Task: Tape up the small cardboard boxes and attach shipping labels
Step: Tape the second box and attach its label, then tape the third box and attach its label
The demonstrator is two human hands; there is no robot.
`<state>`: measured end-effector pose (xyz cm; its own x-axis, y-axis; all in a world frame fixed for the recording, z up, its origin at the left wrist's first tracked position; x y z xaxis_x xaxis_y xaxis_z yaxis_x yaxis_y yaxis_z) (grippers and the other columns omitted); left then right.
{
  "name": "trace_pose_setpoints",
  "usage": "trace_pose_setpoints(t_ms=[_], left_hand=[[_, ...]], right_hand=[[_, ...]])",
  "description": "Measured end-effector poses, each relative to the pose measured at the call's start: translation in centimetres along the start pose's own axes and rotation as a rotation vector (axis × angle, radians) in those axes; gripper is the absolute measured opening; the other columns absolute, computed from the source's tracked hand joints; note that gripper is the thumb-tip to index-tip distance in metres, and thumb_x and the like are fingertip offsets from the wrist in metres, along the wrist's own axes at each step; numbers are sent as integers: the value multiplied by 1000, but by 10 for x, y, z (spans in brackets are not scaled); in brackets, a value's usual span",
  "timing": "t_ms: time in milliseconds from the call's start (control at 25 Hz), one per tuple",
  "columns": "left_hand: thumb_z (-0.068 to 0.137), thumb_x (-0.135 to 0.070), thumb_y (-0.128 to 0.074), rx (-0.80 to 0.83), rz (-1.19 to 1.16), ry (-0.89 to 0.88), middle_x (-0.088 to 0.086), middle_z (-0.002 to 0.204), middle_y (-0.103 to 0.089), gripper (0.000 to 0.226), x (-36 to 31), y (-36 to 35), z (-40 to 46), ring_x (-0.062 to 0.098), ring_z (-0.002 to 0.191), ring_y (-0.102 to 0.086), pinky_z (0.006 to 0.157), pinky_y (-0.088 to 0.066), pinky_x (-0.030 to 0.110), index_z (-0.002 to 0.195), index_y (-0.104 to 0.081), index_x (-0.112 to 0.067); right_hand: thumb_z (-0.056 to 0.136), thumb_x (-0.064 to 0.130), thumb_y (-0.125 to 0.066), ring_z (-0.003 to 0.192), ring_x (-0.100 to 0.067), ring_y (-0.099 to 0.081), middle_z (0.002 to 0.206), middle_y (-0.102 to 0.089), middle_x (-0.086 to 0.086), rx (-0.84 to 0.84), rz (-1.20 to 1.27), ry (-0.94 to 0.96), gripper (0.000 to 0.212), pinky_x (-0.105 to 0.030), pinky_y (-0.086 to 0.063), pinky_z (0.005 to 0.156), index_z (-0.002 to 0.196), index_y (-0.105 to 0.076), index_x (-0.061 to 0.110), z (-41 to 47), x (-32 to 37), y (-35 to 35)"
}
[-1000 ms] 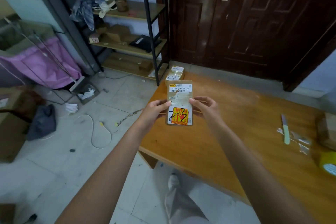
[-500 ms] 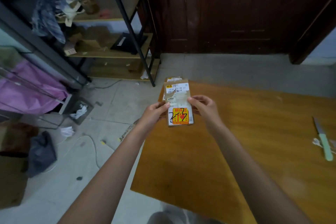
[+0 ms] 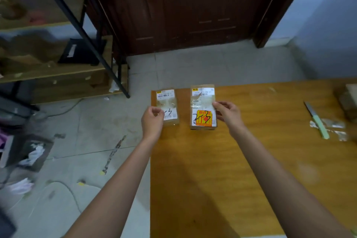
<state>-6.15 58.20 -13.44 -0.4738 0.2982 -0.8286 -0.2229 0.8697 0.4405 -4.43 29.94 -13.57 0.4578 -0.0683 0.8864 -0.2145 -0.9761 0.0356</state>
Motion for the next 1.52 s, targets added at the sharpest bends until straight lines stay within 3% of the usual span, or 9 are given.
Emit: trace_pose_setpoints(t_ms=[200,600,720,840,960,1080,1200,1320,1520], left_hand=[[93,-22,-59,-13,67,69,-2,101,-59,11,43,11,36,17,94,-59,73,-46,26,103,-56,-17],[95,-29,-61,148,35,36,-5,128,-60,40,64,-14,60,10,107,-59,89,-47,24,132,-56,-17],[94,-21,-62,165,53,24,-6,113,-66,36,63,-17,61,1,85,-62,69,-49,13,130,-57,-20],[94,-17,-61,158,80,27,-5,109,-66,36,62,-14,62,1,79,-62,61,-48,11,129,-57,-22],[94,-18,-61,137,78,46,-13,101,-61,35,54,-9,57,-3,76,-59,54,-43,8,128,-56,-23],[94,-18,-61,90,65,27,-7,115,-63,33,39,-3,49,1,86,-58,70,-50,16,126,-57,-20],[93,-15,-60,2,32,9,2,123,-63,35,11,4,28,15,101,-61,90,-55,36,127,-56,-18],[92,-16,-59,-58,3,-27,3,125,-61,38,-22,9,4,19,107,-62,94,-54,43,129,-54,-17],[92,-19,-59,18,4,-156,-3,124,-58,34,-73,-1,-51,9,101,-56,73,-45,18,126,-57,-16]], right_hand=[[91,17,-66,79,-12,-68,95,-68,-3,-40,-91,-21,11,-15,-54,58,99,-61,12,33,-17,-25],[91,16,-66,80,-12,-68,95,-70,-2,16,-162,-59,17,-20,-57,63,106,-64,8,89,-41,-54],[93,17,-63,77,-7,-69,94,-70,0,39,-185,-72,9,-17,-54,60,101,-65,13,87,-49,-59],[95,21,-60,75,-6,-69,91,-70,3,33,-195,-81,9,-16,-54,59,98,-65,15,82,-55,-62],[97,28,-56,91,-13,-69,101,-70,-1,46,-206,-43,16,-27,-57,77,103,-64,15,78,-49,-59],[97,33,-56,111,-21,-60,117,-64,-3,51,-248,19,29,-39,-49,97,118,-60,13,70,-30,-46],[96,34,-57,113,-21,-59,119,-64,-4,56,-231,78,35,-40,-48,100,122,-60,10,57,-5,-26],[96,34,-57,114,-21,-59,120,-64,-6,87,-247,131,39,-40,-47,101,124,-61,7,40,17,-11],[95,33,-58,111,-19,-61,116,-66,-4,110,-230,219,33,-34,-48,96,119,-63,11,-9,44,22]])
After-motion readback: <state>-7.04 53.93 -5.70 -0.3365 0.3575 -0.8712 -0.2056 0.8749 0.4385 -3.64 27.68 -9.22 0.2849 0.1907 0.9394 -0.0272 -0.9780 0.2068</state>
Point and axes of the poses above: each hand's wrist, its own z-axis towards the middle knuckle, its own y-axis out of the back of the hand, x = y × z, the point moved 7 cm from there along z, towards the middle knuckle
